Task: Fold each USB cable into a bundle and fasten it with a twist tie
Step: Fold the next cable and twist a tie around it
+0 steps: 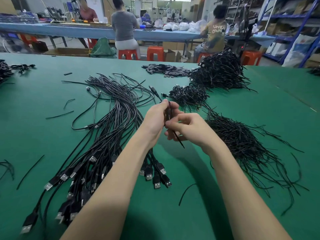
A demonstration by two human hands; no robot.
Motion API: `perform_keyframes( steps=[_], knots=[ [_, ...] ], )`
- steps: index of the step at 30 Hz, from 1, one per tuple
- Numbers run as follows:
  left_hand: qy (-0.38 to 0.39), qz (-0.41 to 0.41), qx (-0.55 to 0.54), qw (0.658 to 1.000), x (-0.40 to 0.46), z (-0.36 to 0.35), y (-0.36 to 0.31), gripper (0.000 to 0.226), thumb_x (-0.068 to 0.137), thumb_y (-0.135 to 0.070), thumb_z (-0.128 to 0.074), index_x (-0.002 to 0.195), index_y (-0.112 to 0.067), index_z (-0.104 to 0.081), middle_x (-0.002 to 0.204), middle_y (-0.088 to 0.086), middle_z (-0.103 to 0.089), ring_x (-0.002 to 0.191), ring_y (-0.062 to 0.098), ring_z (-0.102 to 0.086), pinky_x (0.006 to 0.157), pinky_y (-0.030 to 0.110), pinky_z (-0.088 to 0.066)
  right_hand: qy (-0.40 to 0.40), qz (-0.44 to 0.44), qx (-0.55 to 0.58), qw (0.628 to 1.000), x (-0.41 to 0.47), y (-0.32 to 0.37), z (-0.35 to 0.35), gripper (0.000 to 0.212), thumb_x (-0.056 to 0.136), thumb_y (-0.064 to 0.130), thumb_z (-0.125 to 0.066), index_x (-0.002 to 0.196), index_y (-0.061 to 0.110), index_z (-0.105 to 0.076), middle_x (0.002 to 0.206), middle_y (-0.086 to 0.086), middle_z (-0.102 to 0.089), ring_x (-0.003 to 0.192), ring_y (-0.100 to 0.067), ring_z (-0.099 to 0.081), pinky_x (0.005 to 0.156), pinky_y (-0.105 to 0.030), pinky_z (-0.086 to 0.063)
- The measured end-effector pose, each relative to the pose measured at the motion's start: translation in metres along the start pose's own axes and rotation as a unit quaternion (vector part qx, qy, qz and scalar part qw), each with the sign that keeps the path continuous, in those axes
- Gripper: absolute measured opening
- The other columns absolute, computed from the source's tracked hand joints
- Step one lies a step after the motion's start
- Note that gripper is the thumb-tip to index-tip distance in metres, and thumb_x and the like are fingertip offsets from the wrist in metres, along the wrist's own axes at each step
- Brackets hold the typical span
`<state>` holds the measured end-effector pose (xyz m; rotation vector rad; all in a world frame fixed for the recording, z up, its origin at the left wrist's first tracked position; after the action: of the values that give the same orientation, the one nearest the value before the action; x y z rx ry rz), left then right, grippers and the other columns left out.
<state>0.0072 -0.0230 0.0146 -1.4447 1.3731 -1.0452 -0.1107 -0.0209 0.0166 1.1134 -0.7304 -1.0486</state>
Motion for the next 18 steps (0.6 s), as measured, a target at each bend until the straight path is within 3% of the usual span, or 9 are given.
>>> perform_keyframes(
  steps=[2, 5, 8, 10, 14, 18],
  knots=[
    [-0.005, 0.005, -0.032, 0.999, -0.001, -0.005, 0.002, 0.039, 0.109, -0.029, -0.030, 0.079, -0.015, -0.051, 0.057, -0.004, -0.050, 0.076, 0.024, -0.058, 0.065, 0.031, -0.042, -0.010, -0.016, -0.016, 1.000, 0.001, -0.006, 0.007, 0.024, 0.089, 0.026, -0.077, 0.086, 0.002, -0.079, 0.084, -0.005, -0.078, 0.072, -0.010, -0.067, 0.074, -0.026, -0.054],
    [0.012, 0.019, -0.113, 0.993, -0.002, -0.006, 0.001, 0.039, 0.109, -0.027, -0.029, 0.074, -0.017, -0.041, 0.054, -0.007, -0.032, 0.058, 0.016, -0.048, 0.059, 0.024, -0.041, 0.014, -0.078, -0.091, 0.993, 0.001, -0.020, 0.021, 0.035, 0.081, 0.049, -0.079, 0.089, 0.015, -0.082, 0.085, 0.008, -0.078, 0.077, -0.006, -0.062, 0.074, -0.023, -0.047],
    [0.114, 0.064, -0.233, 0.964, -0.008, -0.006, -0.005, 0.034, 0.105, -0.026, -0.033, 0.072, -0.019, -0.037, 0.059, -0.007, -0.025, 0.052, 0.012, -0.036, 0.053, 0.023, -0.037, 0.072, -0.090, 0.097, 0.989, -0.002, -0.026, 0.027, 0.032, 0.092, 0.039, -0.070, 0.116, 0.019, -0.074, 0.110, 0.006, -0.077, 0.087, -0.012, -0.068, 0.074, -0.025, -0.048],
    [0.183, 0.093, -0.261, 0.943, -0.016, -0.009, -0.007, 0.030, 0.102, -0.026, -0.037, 0.073, -0.020, -0.037, 0.063, -0.007, -0.020, 0.054, 0.011, -0.034, 0.055, 0.022, -0.037, 0.080, -0.061, 0.211, 0.972, -0.002, -0.023, 0.030, 0.035, 0.090, 0.035, -0.069, 0.119, 0.015, -0.071, 0.114, 0.002, -0.075, 0.072, -0.010, -0.063, 0.061, -0.019, -0.046],
    [0.222, 0.097, -0.203, 0.949, -0.024, -0.014, -0.006, 0.029, 0.101, -0.027, -0.038, 0.073, -0.018, -0.037, 0.067, -0.004, -0.018, 0.060, 0.013, -0.041, 0.061, 0.024, -0.044, 0.022, -0.025, 0.202, 0.979, 0.001, -0.020, 0.035, 0.014, 0.090, 0.027, -0.073, 0.099, 0.016, -0.075, 0.083, 0.004, -0.062, 0.057, -0.005, -0.045, 0.048, -0.014, -0.036],
    [0.198, 0.064, -0.078, 0.975, -0.019, -0.014, -0.004, 0.036, 0.108, -0.028, -0.032, 0.074, -0.018, -0.040, 0.062, -0.005, -0.026, 0.062, 0.014, -0.052, 0.065, 0.024, -0.048, 0.002, -0.006, 0.116, 0.993, -0.002, -0.018, 0.036, 0.009, 0.097, 0.025, -0.067, 0.094, 0.019, -0.071, 0.077, 0.004, -0.058, 0.059, -0.006, -0.047, 0.051, -0.015, -0.041]
  ],
)
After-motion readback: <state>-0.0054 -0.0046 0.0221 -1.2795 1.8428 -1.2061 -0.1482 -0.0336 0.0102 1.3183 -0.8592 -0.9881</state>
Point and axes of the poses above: each hand's wrist, its own x-axis towards the middle knuckle, its own z-axis out of the back of the hand, y = z × x, the point moved 4 cm from there along x, towards the middle knuckle
